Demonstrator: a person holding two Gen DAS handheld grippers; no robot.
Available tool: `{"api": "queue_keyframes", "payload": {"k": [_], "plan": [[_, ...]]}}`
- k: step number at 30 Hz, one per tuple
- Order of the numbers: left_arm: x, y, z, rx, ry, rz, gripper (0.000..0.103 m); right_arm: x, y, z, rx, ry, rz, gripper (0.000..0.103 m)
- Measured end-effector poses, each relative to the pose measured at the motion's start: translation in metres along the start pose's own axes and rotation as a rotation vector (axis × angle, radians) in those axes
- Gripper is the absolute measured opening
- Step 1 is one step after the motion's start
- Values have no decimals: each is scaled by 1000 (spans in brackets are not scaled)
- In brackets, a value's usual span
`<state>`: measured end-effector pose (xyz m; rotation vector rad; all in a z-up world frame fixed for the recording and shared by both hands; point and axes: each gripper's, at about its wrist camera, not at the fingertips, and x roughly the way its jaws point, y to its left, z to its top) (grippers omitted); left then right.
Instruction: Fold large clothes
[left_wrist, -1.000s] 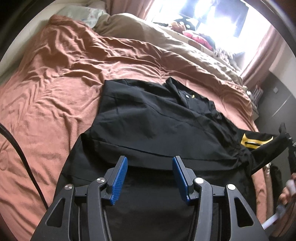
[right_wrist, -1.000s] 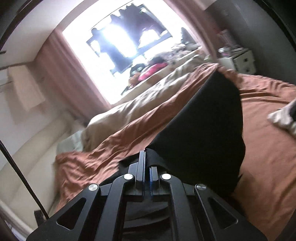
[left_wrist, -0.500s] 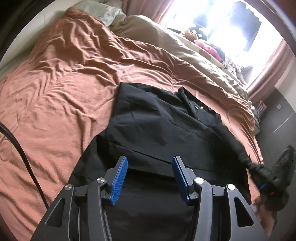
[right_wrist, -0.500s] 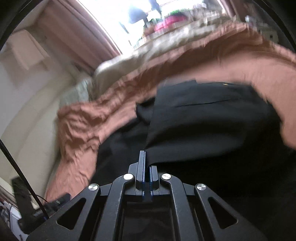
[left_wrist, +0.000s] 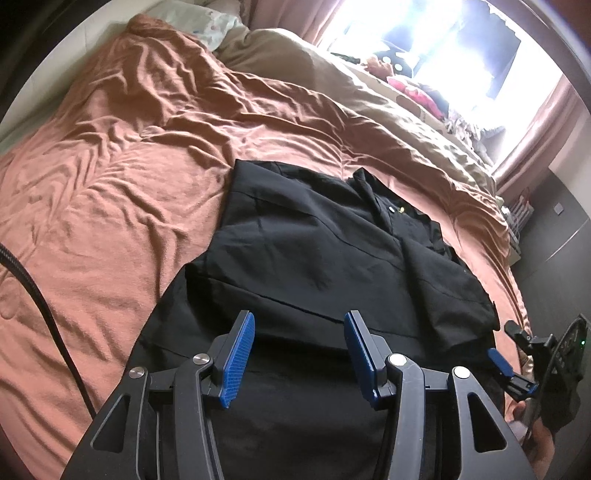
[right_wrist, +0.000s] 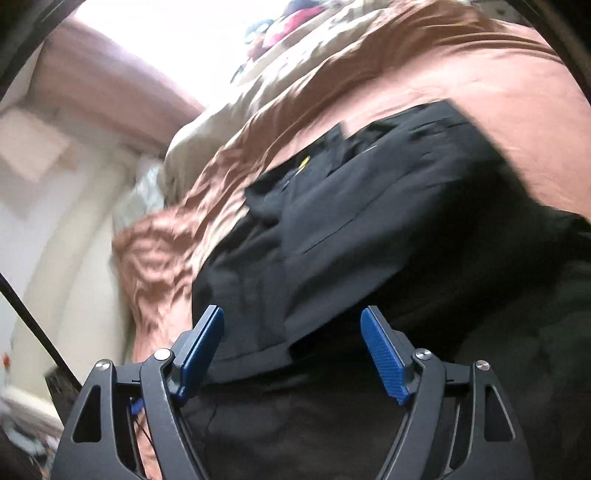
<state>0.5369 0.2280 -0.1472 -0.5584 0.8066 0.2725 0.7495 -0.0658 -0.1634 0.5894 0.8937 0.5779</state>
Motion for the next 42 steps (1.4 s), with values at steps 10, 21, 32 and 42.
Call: {"api": "queue_keyframes", "payload": {"k": [10,21,32,42], "plan": [[16,10,3,-2,19,11,53,-12,-74,23,194,-113,-100,62],[16,30,8,-43,15,7,53,18,-48,-13,84,-153,-64,5],[5,53,9,-103,-6,7,53,55,80,-56,-164,-102,86,5],[-5,88,13,-205,-32,28,53,133,148,-113,-246,174,144,12]]}}
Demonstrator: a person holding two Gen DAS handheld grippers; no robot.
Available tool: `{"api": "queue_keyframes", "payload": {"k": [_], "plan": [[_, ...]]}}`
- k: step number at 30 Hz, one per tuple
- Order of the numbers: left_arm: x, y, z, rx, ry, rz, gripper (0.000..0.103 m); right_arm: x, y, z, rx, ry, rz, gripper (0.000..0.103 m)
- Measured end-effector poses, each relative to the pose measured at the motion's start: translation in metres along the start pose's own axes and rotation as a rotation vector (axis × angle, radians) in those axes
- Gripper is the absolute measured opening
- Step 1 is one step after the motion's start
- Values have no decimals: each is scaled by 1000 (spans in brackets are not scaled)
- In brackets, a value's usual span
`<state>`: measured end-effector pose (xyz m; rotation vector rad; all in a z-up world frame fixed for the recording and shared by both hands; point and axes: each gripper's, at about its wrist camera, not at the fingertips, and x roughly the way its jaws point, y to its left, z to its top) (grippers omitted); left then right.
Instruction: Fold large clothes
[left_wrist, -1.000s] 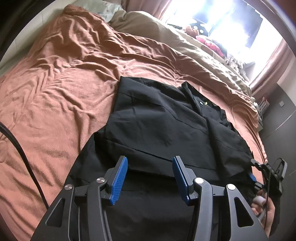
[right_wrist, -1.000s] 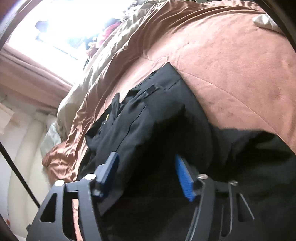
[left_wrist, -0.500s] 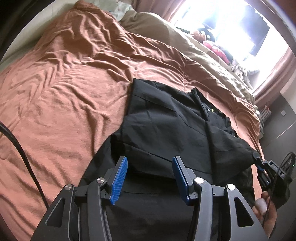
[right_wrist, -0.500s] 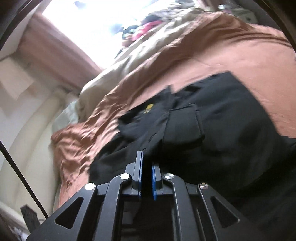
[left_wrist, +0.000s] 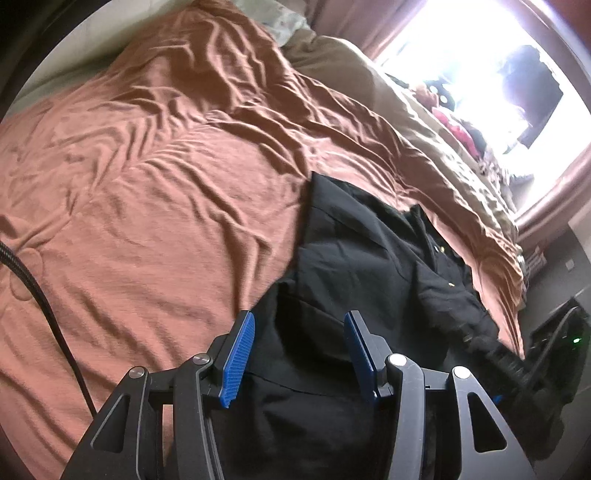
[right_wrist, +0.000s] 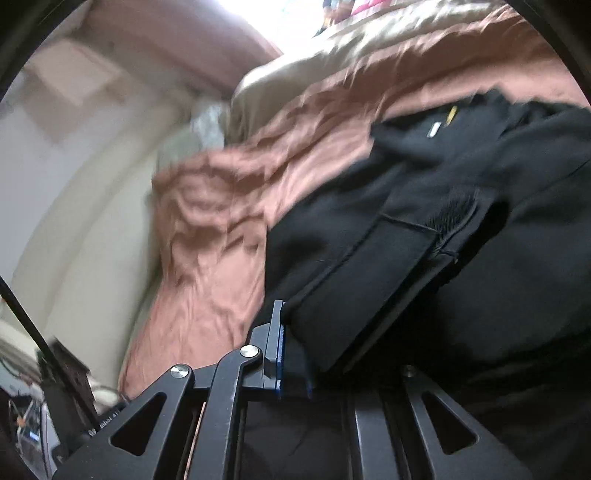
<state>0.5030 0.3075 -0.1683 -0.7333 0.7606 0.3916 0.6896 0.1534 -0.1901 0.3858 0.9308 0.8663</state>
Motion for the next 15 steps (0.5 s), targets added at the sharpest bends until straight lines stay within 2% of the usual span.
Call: {"api": "queue_keyframes", "payload": {"k": [1,2,3,5,8,10,13,15], "plan": [[-1,2,1,-4,-2,1,53,5,0,-3,2,26,4,16],[-2,4,2,-5,-4,3,53,11,1,1,4,41,13,30],[-3,5,2,-7,-8,7,53,13,2,1,8,51,26,49],[-6,6,3,-14,-17,12,53,9,2,9,25,50,42,65],[-7,3,3,-19,-19,3,53,-10,-8,15,45,22,46,65],[-7,-4,2,-15,-20,-5,53,-33,-21,6,47,2,53,65],[-3,-23,-3,25,-10,-10,53,-58,-56,-10,97,-40,27,65],[2,-38,-8,64,-1,-13,53,-79,-76,-6,135,-73,10,65]]}}
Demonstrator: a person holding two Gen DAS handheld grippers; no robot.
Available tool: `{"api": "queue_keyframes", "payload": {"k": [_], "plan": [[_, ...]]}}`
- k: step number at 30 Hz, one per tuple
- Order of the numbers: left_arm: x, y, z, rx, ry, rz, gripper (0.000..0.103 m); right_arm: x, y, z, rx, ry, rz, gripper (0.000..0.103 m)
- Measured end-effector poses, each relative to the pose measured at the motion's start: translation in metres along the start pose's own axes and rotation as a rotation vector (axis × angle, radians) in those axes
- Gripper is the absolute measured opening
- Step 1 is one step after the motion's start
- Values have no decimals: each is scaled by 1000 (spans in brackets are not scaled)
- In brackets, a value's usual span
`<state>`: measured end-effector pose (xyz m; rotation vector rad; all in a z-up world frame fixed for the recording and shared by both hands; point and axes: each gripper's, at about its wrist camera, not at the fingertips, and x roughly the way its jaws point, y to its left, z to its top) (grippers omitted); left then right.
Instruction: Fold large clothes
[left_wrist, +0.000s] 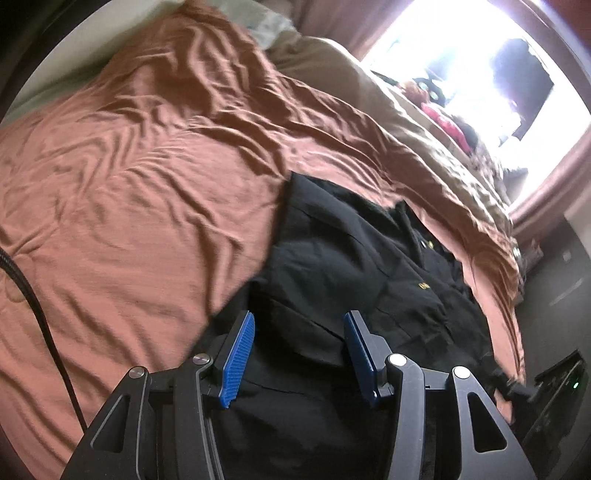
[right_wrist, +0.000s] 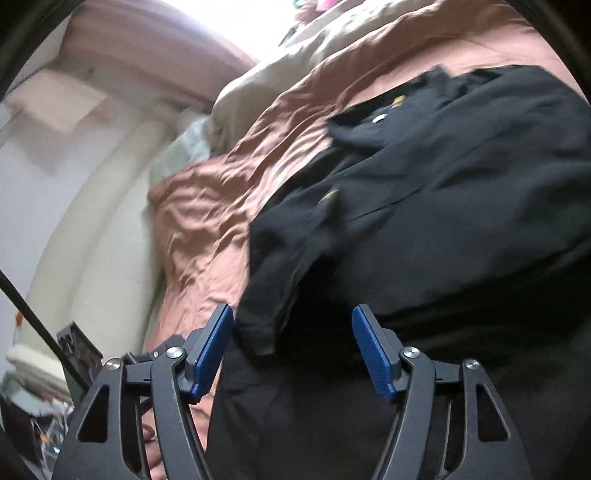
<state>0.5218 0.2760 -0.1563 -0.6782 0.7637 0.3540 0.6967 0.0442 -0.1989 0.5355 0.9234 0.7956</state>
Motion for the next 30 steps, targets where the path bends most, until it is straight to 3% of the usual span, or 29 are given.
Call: {"api": "queue_keyframes", "payload": {"k": [5,7,9,14,20,23,25,30], "plan": [[15,-44,-11,125,31,-1,53,-42,-31,19,26,-69,-91,65],[21,-62,-17,173,43,-11,60,-58,-40,26,46,-97,-123,65],[26,-81,-25,231,50,-14,74,-75,-52,32,87,-124,-145,65],[51,-122,-45,366,91,13,78,-104,-81,40,169,-146,-202,65],[96,-139,-63,529,152,158,78,-126,-105,48,267,-136,-254,65],[105,-135,-59,551,146,207,78,-144,-119,51,336,-132,-266,65],[106,-134,-51,561,124,225,78,-154,-127,53,376,-144,-271,65],[94,-123,-16,576,14,351,78,-178,-148,53,461,-176,-302,65]]}}
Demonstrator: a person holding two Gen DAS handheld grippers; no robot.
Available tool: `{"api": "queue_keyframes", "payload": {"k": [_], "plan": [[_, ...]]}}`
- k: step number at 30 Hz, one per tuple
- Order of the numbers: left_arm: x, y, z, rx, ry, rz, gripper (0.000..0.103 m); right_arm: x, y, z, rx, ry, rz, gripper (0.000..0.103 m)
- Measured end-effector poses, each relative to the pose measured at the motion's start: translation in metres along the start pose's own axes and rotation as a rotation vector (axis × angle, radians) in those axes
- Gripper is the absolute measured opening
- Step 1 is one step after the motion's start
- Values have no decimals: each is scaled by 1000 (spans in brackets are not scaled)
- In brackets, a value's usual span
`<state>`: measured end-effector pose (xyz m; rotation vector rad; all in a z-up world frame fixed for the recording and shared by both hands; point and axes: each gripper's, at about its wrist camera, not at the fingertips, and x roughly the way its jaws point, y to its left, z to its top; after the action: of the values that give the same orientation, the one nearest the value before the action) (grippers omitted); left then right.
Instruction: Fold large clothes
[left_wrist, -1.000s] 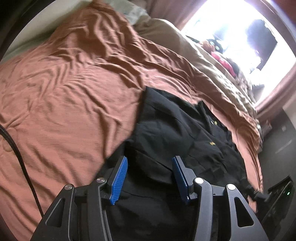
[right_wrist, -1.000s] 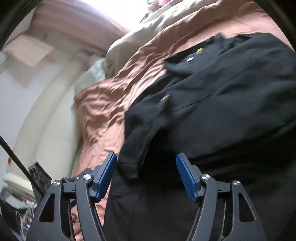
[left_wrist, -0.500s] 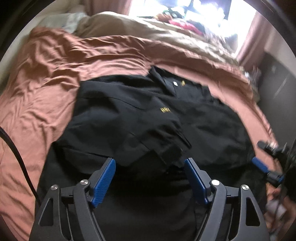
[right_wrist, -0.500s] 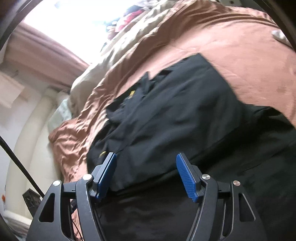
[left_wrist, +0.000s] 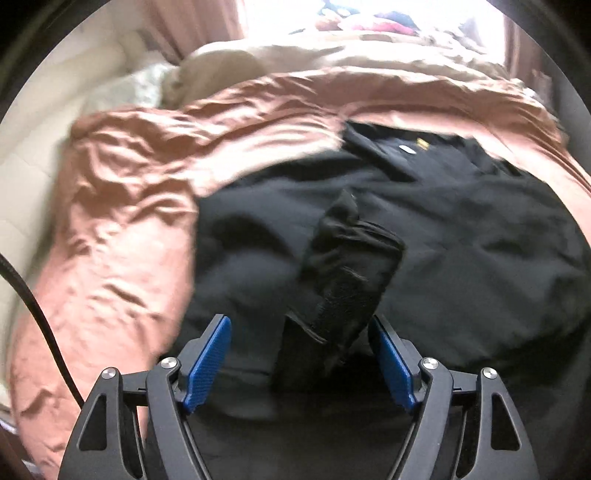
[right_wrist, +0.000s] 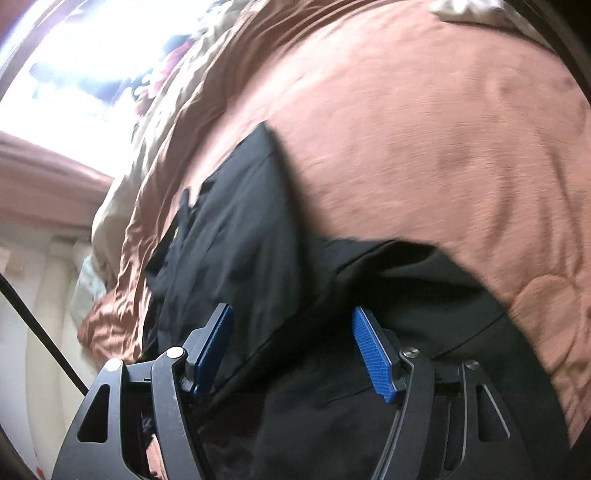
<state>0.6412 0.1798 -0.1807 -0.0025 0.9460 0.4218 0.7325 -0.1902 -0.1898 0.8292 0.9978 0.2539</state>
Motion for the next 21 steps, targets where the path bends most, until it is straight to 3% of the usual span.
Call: {"api": "queue_keyframes", "payload": {"k": [5,10,12,16,18,21], "plan": [[-1,44,13,-96,-10,44,78,-12,-8,4,43,-15,11,62],[17,62,9,-185,70,-89,78,-14,-8,3,41,-13,27,62],[26,58,3,-186,98,-89,78,-11,-12,6,34,-9,35,50],[47,52,-8,-173,145,-70,76,-6,-18,11,17,1,35,37],[53,53,-14,-184,149,-75,55,-6,-22,13,22,0,38,30],[52,56,-17,-202,133,-71,35,-7,-29,17,32,1,52,26]]}}
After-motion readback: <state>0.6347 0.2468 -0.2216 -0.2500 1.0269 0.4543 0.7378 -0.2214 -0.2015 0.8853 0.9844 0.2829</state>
